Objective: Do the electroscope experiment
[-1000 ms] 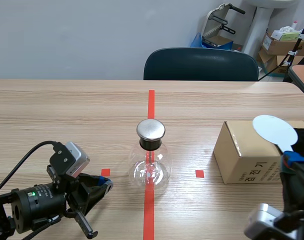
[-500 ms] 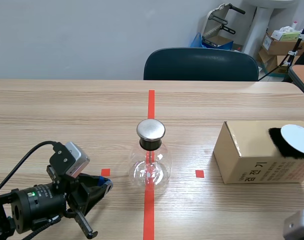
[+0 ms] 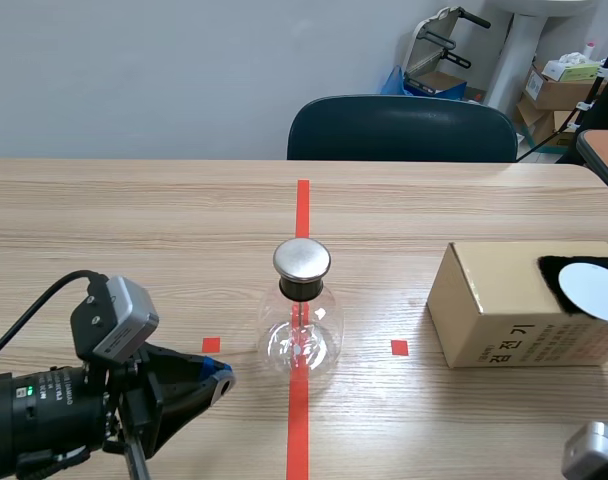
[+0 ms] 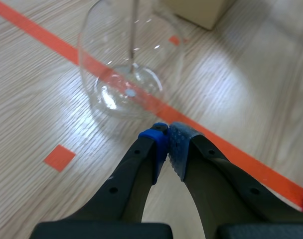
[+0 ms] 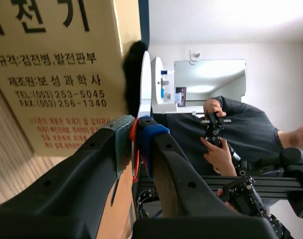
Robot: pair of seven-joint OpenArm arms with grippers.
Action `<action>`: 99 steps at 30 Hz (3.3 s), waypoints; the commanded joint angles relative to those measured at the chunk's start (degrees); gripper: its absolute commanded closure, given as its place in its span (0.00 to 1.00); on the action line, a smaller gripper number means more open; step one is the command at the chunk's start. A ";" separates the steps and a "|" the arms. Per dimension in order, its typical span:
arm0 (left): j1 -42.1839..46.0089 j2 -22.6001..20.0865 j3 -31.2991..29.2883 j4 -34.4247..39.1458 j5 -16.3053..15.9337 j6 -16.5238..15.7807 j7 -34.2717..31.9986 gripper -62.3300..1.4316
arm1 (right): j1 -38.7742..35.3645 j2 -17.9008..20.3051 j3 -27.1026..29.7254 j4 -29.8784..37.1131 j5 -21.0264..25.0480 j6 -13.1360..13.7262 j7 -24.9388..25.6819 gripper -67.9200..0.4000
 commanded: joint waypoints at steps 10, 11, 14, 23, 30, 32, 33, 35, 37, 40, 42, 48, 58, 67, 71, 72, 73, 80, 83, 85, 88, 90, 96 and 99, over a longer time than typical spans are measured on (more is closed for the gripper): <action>4.72 -6.62 -0.33 9.09 0.13 0.07 -1.14 0.91 | 0.35 1.62 1.75 -0.04 -3.54 -3.32 -1.73 0.98; 4.72 -7.23 -0.33 9.53 0.13 0.07 -1.11 0.91 | 0.35 1.84 1.70 -0.04 -3.54 -3.32 0.33 0.98; 4.72 -8.46 -0.33 10.67 0.09 0.07 -1.09 0.91 | 0.35 2.03 1.70 -0.04 -3.50 -3.28 5.86 0.98; 9.18 -9.49 -0.33 16.94 -0.09 0.37 -3.21 0.91 | 0.33 3.02 1.70 -0.04 -3.74 -2.71 -4.37 0.98; 16.20 -12.66 -1.11 21.20 -0.13 7.52 -15.80 0.91 | 0.17 3.54 0.09 -0.04 -4.04 -2.12 -7.06 0.98; 17.84 -12.55 -1.99 21.73 -0.39 9.70 -16.63 0.91 | 0.15 3.82 0.09 -0.04 -4.04 -2.12 -11.26 0.98; 18.58 -12.39 -2.54 21.88 -0.59 10.93 -16.68 0.91 | 0.13 4.11 0.09 -0.04 -4.09 -2.12 -11.06 0.98; 19.78 -11.58 -3.74 21.97 -0.55 12.63 -16.63 0.91 | 0.17 4.72 -0.52 -0.04 -4.11 -2.12 -7.06 0.98; 20.74 -10.69 -4.63 21.97 -0.57 14.47 -16.59 0.91 | 0.20 4.92 -1.77 -0.04 -4.11 -2.14 -2.73 0.98; 20.90 -9.75 -4.94 21.99 -0.55 17.49 -16.13 0.91 | 0.02 5.05 -3.67 -0.04 -3.50 -2.47 -4.52 0.98; 20.90 -9.81 -4.94 22.10 -0.55 19.78 -16.17 0.91 | -0.50 5.03 -3.78 -0.04 -2.95 -3.06 -11.19 0.98; 21.84 -9.94 -4.94 22.14 -0.57 22.03 -16.26 0.80 | -0.76 4.92 -4.66 -0.04 -2.99 -2.86 -7.26 0.98; 23.34 -9.94 -4.92 22.49 0.39 18.25 -17.03 0.79 | -1.42 3.63 -4.57 -0.04 3.37 -3.32 -10.80 0.98; 24.33 -9.11 -4.83 22.49 7.91 12.92 -19.69 0.79 | -1.73 3.30 -4.35 0.33 2.12 -3.32 -14.43 0.98; 26.88 -9.16 -4.83 22.47 7.98 12.98 -18.67 0.79 | -1.68 3.30 -4.31 0.33 1.05 -3.32 -9.75 0.98; 27.56 -9.16 -4.83 22.45 8.50 13.09 -18.56 0.79 | -1.66 3.30 -4.50 0.33 1.05 -3.32 -6.25 0.98; 27.76 -9.16 -4.83 22.43 9.55 13.40 -18.53 0.79 | -1.66 3.30 -4.70 0.33 1.05 -3.32 -3.78 0.98; 28.26 -9.14 -4.83 22.43 15.89 15.34 -17.38 0.78 | -1.73 3.13 -4.66 0.33 3.39 -3.32 -17.84 0.98; 28.39 -9.01 -4.83 22.45 17.57 15.34 -19.12 0.70 | -1.55 3.13 -4.68 0.33 2.58 -3.32 -9.66 0.98; 28.39 -8.76 -4.83 22.45 17.53 15.32 -19.89 0.66 | -1.55 3.08 -4.70 0.33 2.60 -3.32 -4.13 0.98; 28.39 -8.04 -4.83 22.45 17.05 15.15 -20.79 0.60 | -1.57 2.86 -4.68 0.33 3.26 -3.32 -8.63 0.98; 28.39 -7.74 -4.83 22.45 16.87 15.13 -20.85 0.54 | -1.57 2.80 -4.68 0.33 3.23 -3.32 -15.69 0.98; 28.39 -7.06 -4.83 22.45 13.73 15.15 -20.94 0.32 | -1.51 2.80 -4.68 0.33 2.56 -3.32 -4.13 0.98; 28.37 -6.95 -4.83 22.45 12.96 15.17 -21.66 0.31 | -1.55 2.64 -4.68 0.33 2.89 -3.32 -5.38 0.98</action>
